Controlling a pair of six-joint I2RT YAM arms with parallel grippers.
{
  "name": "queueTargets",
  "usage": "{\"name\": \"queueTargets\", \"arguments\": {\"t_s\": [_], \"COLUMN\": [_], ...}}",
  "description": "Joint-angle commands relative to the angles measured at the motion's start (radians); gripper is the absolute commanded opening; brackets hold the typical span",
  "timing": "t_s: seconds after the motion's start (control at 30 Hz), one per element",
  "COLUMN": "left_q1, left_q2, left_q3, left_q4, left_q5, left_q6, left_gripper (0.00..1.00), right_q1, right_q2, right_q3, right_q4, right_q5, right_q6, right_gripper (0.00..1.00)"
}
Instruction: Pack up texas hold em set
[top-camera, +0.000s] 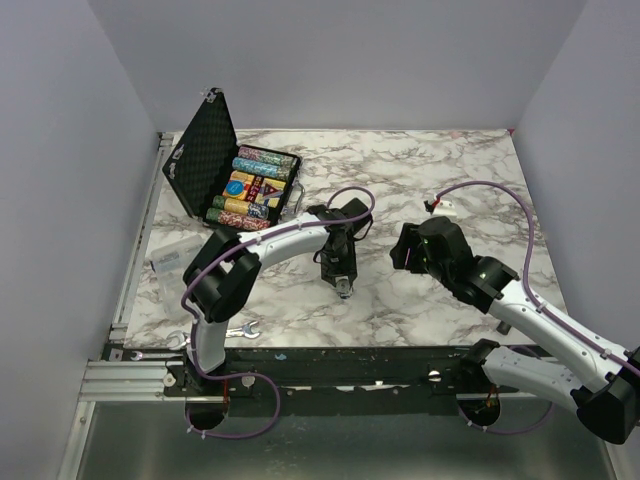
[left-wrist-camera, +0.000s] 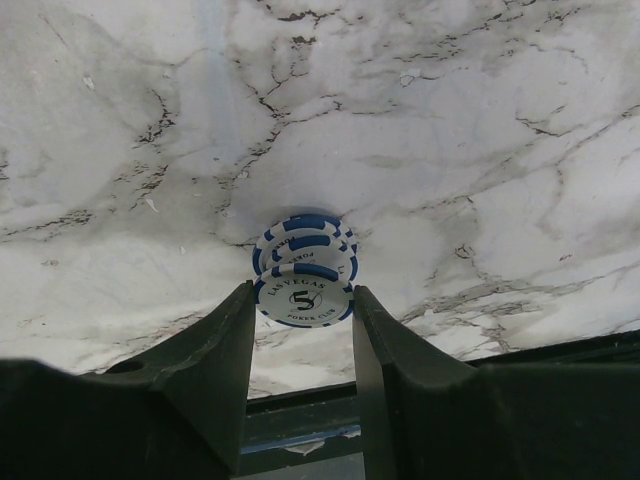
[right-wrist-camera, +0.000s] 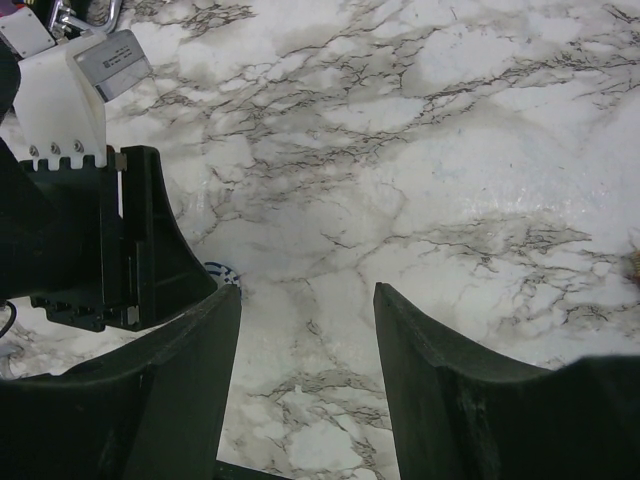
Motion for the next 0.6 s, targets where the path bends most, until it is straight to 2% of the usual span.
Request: {"name": "queueTargets", "arguments": {"t_s": [0.0, 0.13, 0.23, 0.3, 0.43, 0.57], "left_q1": [-0.007, -0.004, 0.002, 0.011, 0.028, 0.043], "left_q2": [0.018, 0.007, -0.021, -0.05, -0.146, -0.297], "left_q3": [0.004, 0.001, -0.02, -0.042, -0.116, -0.275], "left_q4": [0.005, -0.002, 0.003, 0.011, 0.051, 0.215], "left_q5": [0.035, 0.025, 0.027, 0.03, 0.042, 0.057], "left_q6": [0.004, 0.014, 0.02, 0.021, 0.045, 0.161], "left_gripper": [0.38, 0.49, 0.66, 0.73, 0.77, 0.81], "right_q1": [-0.004, -0.003, -0.003, -0.003, -0.003, -0.003], "right_q2": [-0.014, -0.012, -0.014, -0.014, -0.013, -0.014], "right_q3": [-0.013, -0.014, -0.017, -0.017, -0.019, -0.022], "right_q4": [-0.003, -0.004, 0.0, -0.002, 0.001, 0.006], "right_q5": [0.004, 0.0, -0.004, -0.006, -0.01, -0.011], "right_q6": [-0.008, -0.009, -0.008, -0.009, -0.01, -0.011], "right_gripper": [0.59, 0.59, 0.59, 0.59, 0.59, 0.59]}}
